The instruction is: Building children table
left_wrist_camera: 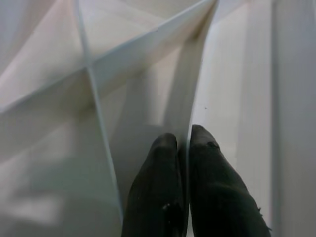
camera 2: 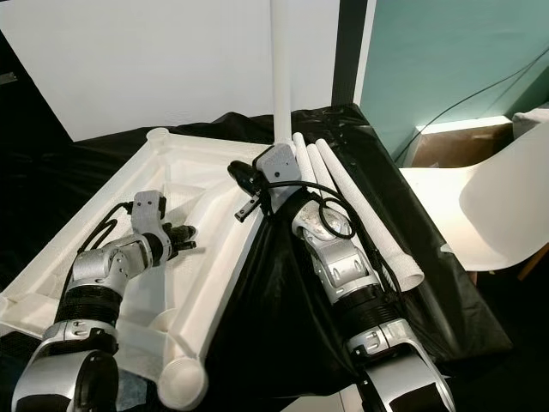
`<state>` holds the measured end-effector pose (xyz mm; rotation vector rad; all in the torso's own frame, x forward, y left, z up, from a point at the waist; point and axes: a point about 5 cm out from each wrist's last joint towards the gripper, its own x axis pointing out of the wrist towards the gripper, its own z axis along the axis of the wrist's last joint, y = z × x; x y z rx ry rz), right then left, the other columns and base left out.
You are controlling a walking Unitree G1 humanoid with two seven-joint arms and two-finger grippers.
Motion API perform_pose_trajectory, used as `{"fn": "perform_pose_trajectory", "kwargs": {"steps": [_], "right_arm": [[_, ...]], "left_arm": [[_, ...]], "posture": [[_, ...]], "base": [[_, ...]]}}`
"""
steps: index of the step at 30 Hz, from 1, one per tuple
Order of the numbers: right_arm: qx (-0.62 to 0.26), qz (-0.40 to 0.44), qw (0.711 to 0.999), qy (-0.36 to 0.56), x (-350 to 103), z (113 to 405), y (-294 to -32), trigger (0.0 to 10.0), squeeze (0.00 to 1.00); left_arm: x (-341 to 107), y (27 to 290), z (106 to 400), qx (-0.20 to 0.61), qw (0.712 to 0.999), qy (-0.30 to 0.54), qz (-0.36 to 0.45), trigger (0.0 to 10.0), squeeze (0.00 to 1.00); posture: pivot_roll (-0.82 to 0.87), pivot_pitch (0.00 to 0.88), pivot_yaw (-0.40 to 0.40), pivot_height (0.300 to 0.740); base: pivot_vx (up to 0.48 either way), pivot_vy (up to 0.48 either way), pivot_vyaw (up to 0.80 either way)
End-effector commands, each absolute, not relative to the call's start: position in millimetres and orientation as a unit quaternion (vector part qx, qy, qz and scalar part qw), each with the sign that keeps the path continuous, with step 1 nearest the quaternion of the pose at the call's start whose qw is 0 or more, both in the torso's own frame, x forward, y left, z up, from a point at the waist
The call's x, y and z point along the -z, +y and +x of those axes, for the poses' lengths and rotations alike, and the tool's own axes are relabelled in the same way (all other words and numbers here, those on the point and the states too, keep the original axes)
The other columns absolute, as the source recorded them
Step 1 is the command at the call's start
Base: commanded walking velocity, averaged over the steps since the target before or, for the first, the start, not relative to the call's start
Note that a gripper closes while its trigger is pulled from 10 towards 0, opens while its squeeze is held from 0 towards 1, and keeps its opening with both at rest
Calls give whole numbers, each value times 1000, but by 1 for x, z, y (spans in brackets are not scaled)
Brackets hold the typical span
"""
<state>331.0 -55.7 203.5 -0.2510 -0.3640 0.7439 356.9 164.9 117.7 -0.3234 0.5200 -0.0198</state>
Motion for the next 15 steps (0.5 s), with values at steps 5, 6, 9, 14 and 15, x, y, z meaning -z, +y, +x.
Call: {"fn": "perform_pose_trajectory", "kwargs": {"steps": [5,6,9,14,15], "right_arm": [[-359,-122,909,-174,-203,332,-56,10000,0],[-359,-122,909,-174,-203,332,-56,10000,0],[-359,-122,909,-174,-203,332,-56,10000,0],[-358,-123,909,-174,-203,333,-55,10000,0],[-358,-123,909,-174,-203,333,-56,10000,0]], "left_arm": [[-94,182,345,-101,926,298,-207,0,0],[-93,182,344,-107,924,300,-213,0,0],[-94,181,345,-102,926,296,-210,0,0],[-105,169,348,1,963,249,-107,10000,0],[-109,164,347,37,971,222,-77,10000,0]], "posture": [[31,0,51,740],[32,0,50,740],[33,0,49,740],[31,0,51,740],[28,0,52,740]], "base": [[0,0,0],[0,0,0],[0,0,0],[0,0,0],[0,0,0]]}}
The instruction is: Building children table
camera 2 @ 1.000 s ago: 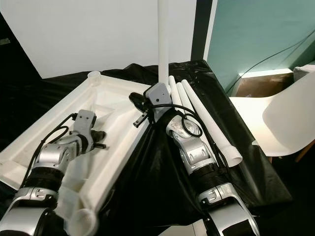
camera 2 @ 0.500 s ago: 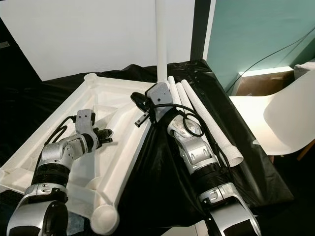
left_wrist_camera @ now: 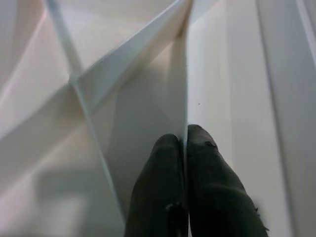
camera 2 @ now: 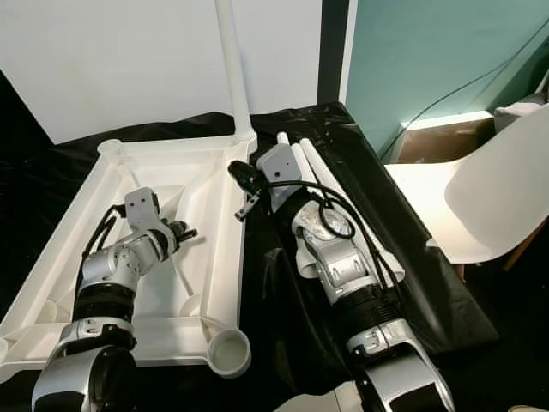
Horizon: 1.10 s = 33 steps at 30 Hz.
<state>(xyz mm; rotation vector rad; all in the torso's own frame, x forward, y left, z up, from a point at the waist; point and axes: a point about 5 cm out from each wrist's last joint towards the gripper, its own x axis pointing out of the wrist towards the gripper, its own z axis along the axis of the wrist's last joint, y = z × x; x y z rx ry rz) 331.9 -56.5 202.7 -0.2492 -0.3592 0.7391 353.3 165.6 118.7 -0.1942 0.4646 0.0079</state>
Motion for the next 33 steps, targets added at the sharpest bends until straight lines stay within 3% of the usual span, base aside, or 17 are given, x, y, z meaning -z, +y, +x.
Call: {"fn": "perform_pose_trajectory", "kwargs": {"steps": [1,3,4,9,10,12,13,15,18,21,24,28,29,30,33], "right_arm": [[-358,-123,909,-174,-203,333,-56,10000,0],[-358,-123,909,-174,-203,333,-56,10000,0],[-357,-123,909,-173,-203,333,-56,10000,0],[-356,-123,910,-172,-202,333,-56,10000,0],[-356,-123,910,-172,-202,333,-56,10000,0],[-356,-123,910,-172,-202,333,-56,10000,0],[-356,-123,910,-172,-202,333,-56,10000,0],[-356,-123,910,-172,-202,334,-56,10000,0],[-357,-123,910,-172,-201,334,-55,10000,0],[-357,-124,910,-171,-201,334,-55,10000,0],[-357,-126,910,-169,-200,332,-56,10000,0],[-356,-126,910,-168,-199,332,-57,10000,0],[-356,-127,910,-168,-199,332,-57,10000,0],[-356,-127,911,-168,-199,332,-58,10000,0],[-355,-128,911,-168,-199,332,-58,10000,0]], "left_arm": [[-109,164,347,37,971,222,-77,10000,0],[-112,161,346,57,975,205,-59,10000,0],[-116,158,345,77,977,187,-69,10000,1000],[-136,146,341,157,976,124,-82,10000,1000],[-146,142,337,203,971,95,-84,10000,122],[-146,142,337,203,971,95,-84,10000,122],[-157,138,330,259,960,60,-87,10000,0],[-174,134,315,354,929,17,-102,10000,0],[-181,136,302,415,905,-2,-98,10000,0],[-182,141,298,437,894,-1,-96,10000,0],[-175,162,279,506,859,46,-58,10000,0],[-171,168,273,523,849,66,-47,10000,0],[-167,175,267,538,838,88,-37,10000,420],[-165,183,263,546,830,107,-30,10000,1000],[-162,190,260,553,823,124,-18,10000,1000]], "posture": [[28,0,52,740],[28,0,52,740],[28,0,52,740],[29,0,52,740],[29,0,52,740],[29,0,52,740],[32,0,51,740],[33,0,51,740],[31,0,52,740],[28,0,53,740],[23,0,52,740],[20,0,53,740],[18,0,54,740],[18,0,53,740],[18,0,53,740]], "base": [[0,0,0],[0,0,0],[0,0,0],[0,0,0],[0,0,0],[0,0,0],[0,0,0],[0,0,0],[0,0,0],[0,0,0],[0,0,0],[0,0,0],[0,0,0],[0,0,0],[0,0,0]]}}
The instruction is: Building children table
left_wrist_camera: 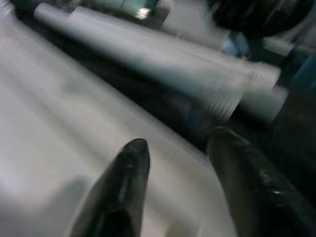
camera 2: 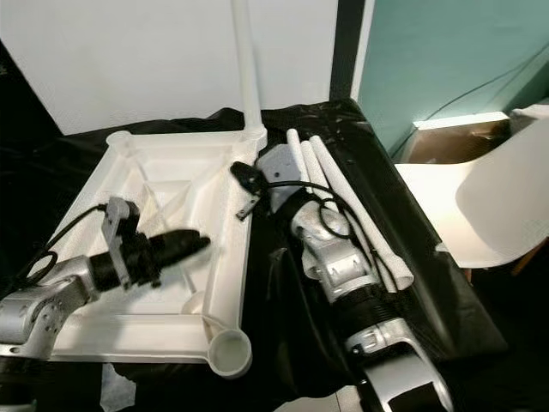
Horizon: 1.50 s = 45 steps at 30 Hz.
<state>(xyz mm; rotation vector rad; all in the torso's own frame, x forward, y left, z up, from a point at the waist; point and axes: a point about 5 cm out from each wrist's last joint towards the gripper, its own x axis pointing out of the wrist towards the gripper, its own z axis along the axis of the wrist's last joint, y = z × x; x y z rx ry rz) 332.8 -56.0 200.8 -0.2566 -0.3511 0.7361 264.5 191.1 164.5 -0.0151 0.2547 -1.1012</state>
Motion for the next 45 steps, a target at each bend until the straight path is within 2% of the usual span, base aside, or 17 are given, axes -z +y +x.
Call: {"fn": "perform_pose_trajectory", "kwargs": {"steps": [1,8,11,13,14,15,16,17,26,33,35,39,45], "right_arm": [[-355,-128,911,-168,-199,333,-58,10000,0],[-356,-129,910,-169,-200,334,-57,10000,0],[-356,-129,910,-169,-200,334,-57,10000,0],[-356,-129,910,-170,-200,334,-57,10000,0],[-355,-129,910,-170,-201,334,-57,10000,0],[-354,-130,910,-170,-201,334,-58,10000,0],[-354,-130,910,-170,-201,334,-58,10000,0],[-353,-130,911,-170,-201,334,-58,10000,0],[-354,-130,911,-169,-201,334,-59,10000,0],[-354,-132,910,-169,-201,334,-60,10000,0],[-351,-134,911,-167,-200,335,-62,10000,0],[-354,-134,911,-167,-200,334,-60,10000,0],[-354,-134,910,-167,-201,335,-60,10000,0]], "left_arm": [[-162,196,258,557,819,136,-11,10000,1000],[-148,214,252,575,790,206,63,10000,1000],[-148,214,252,575,790,206,63,10000,1000],[-144,220,249,577,779,229,90,10000,1000],[-143,229,246,592,760,247,106,10000,1000],[-143,239,242,603,743,264,119,10000,459],[-143,239,242,603,743,264,119,10000,459],[-145,246,239,614,729,275,125,10000,0],[-148,261,227,645,691,299,129,10000,0],[-149,262,222,657,680,302,124,10000,0],[-143,252,211,682,661,295,108,10000,0],[-137,232,201,709,645,271,87,10000,0],[-130,228,192,721,626,283,85,10000,0]], "posture": [[18,0,53,740],[21,0,51,740],[21,0,51,740],[21,0,51,740],[15,0,51,740],[16,0,50,740],[16,0,50,740],[16,0,50,740],[13,0,42,740],[11,0,43,740],[12,0,40,740],[14,0,35,740],[17,0,34,740]], "base": [[0,0,0],[0,0,0],[0,0,0],[0,0,0],[0,0,0],[0,0,0],[0,0,0],[0,0,0],[0,0,0],[0,0,0],[0,0,0],[0,0,0],[0,0,0]]}}
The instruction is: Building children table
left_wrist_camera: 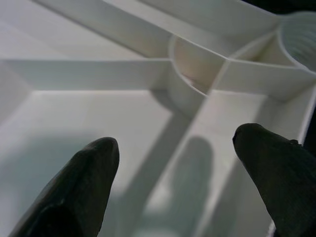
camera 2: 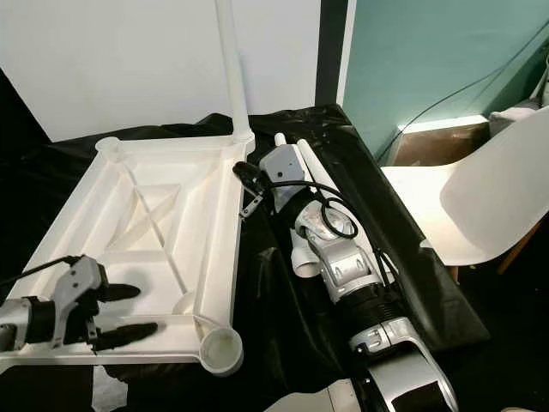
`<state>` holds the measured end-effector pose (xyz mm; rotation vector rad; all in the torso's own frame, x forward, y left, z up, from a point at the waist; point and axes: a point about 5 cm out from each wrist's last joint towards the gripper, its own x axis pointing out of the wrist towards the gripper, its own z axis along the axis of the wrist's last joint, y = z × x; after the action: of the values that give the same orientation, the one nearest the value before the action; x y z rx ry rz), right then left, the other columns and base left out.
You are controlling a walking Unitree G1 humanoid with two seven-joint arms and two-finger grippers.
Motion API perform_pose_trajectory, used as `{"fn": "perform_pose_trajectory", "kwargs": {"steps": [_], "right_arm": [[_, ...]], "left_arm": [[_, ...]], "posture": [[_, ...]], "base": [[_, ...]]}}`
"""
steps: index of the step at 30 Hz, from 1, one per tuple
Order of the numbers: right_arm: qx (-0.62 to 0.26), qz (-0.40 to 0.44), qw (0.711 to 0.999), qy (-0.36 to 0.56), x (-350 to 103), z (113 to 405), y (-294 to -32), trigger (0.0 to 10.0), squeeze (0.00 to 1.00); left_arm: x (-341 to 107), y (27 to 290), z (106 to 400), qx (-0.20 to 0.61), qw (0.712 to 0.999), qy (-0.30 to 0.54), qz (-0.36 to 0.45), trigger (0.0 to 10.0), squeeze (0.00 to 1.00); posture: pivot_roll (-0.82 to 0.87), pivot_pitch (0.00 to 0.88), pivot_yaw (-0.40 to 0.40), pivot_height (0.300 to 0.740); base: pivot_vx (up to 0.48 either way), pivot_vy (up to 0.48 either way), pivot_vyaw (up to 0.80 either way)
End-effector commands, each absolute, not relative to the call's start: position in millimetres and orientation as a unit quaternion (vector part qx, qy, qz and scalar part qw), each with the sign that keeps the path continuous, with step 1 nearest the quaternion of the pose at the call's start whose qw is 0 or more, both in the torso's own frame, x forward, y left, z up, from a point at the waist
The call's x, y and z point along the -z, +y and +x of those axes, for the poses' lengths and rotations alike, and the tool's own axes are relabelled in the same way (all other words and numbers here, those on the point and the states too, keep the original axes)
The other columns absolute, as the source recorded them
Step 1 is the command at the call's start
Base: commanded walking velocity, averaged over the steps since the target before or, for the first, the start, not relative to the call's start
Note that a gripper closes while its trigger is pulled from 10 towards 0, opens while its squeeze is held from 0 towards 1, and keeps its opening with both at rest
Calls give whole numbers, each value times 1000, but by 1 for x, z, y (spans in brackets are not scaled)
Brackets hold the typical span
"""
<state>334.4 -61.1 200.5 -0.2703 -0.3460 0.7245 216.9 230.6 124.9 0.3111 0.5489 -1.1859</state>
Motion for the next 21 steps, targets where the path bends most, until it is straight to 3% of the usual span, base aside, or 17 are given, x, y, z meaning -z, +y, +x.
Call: {"fn": "perform_pose_trajectory", "kwargs": {"steps": [1,5,6,7,8,9,11,12,14,15,18,21], "right_arm": [[-354,-134,910,-167,-201,335,-60,10000,0],[-356,-133,910,-168,-201,334,-59,10000,0],[-357,-132,909,-169,-201,334,-58,10000,0],[-357,-132,909,-169,-201,334,-58,10000,0],[-357,-131,909,-169,-202,334,-58,10000,0],[-357,-131,909,-169,-202,334,-58,10000,0],[-357,-130,909,-170,-202,334,-58,10000,0],[-357,-130,909,-170,-202,334,-58,10000,0],[-356,-130,910,-170,-202,334,-58,10000,0],[-356,-130,910,-170,-202,334,-58,10000,0],[-355,-129,910,-170,-202,333,-58,10000,0],[-354,-128,910,-171,-203,333,-58,10000,0]], "left_arm": [[-125,228,192,718,626,289,94,10000,0],[-105,227,198,684,644,314,138,10000,0],[-92,223,207,652,664,322,173,5098,0],[-92,223,207,652,664,322,173,5098,0],[-87,222,211,638,675,322,184,4078,0],[-87,222,211,638,675,322,184,4078,0],[-78,217,222,599,705,312,214,157,0],[-78,217,222,599,705,312,214,157,0],[-72,213,234,559,738,301,231,0,0],[-72,213,234,559,738,301,231,0,0],[-66,208,247,507,772,293,245,0,0],[-62,202,254,482,787,291,250,0,0]], "posture": [[18,0,33,740],[19,0,31,740],[19,0,32,740],[19,0,32,740],[18,0,33,740],[18,0,33,740],[17,0,34,740],[17,0,34,740],[13,0,38,740],[13,0,38,740],[12,0,40,740],[11,0,40,740]], "base": [[0,0,0],[0,0,0],[0,0,0],[0,0,0],[0,0,0],[0,0,0],[0,0,0],[0,0,0],[0,0,0],[0,0,0],[0,0,0],[0,0,0]]}}
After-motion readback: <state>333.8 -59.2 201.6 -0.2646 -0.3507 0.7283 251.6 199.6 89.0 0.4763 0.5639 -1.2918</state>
